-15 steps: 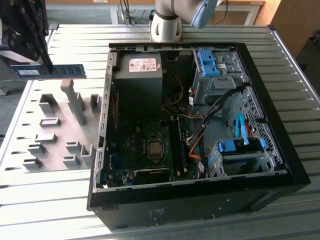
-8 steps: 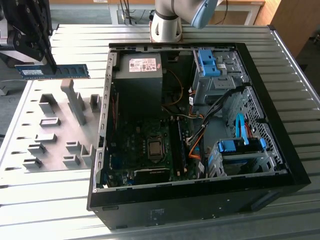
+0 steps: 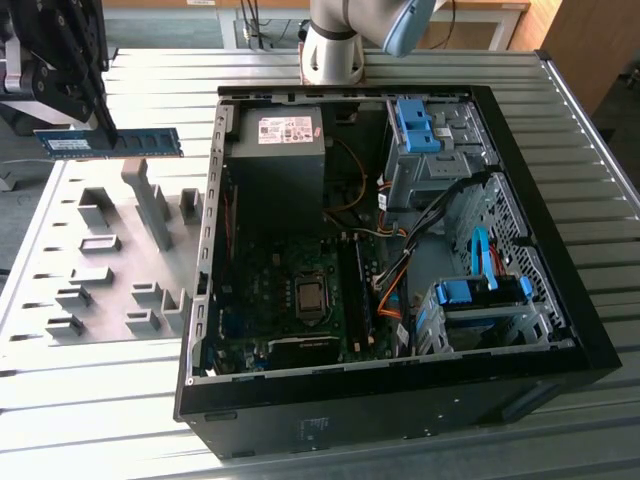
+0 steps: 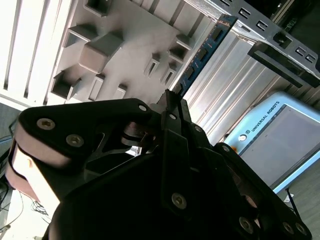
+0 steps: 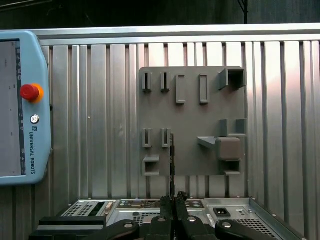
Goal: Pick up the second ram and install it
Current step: 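Pick up the second ram and move it above second insertion slot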
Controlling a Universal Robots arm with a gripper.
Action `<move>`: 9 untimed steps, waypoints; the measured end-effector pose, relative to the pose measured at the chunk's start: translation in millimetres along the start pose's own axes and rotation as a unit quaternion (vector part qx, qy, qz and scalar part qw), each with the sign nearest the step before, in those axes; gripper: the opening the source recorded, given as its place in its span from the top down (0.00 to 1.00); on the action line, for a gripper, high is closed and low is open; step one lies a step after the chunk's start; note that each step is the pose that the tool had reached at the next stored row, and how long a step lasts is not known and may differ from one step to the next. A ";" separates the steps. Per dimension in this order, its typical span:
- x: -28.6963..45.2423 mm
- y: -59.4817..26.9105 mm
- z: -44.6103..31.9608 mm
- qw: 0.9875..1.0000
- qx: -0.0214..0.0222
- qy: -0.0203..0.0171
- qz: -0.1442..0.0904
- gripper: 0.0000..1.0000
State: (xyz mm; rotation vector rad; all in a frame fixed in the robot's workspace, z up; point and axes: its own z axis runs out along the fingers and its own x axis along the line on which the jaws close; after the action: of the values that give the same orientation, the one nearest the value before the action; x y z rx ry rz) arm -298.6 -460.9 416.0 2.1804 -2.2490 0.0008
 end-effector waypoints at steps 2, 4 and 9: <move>0.0 -1.0 0.0 1.000 0.000 0.000 0.000 0.86; 0.0 -1.8 0.0 1.000 0.000 0.000 0.000 0.86; -0.1 -3.3 0.0 1.000 0.000 0.000 0.000 0.86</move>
State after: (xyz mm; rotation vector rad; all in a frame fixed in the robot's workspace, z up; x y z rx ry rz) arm -295.3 -460.9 416.1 2.1803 -2.2490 0.0008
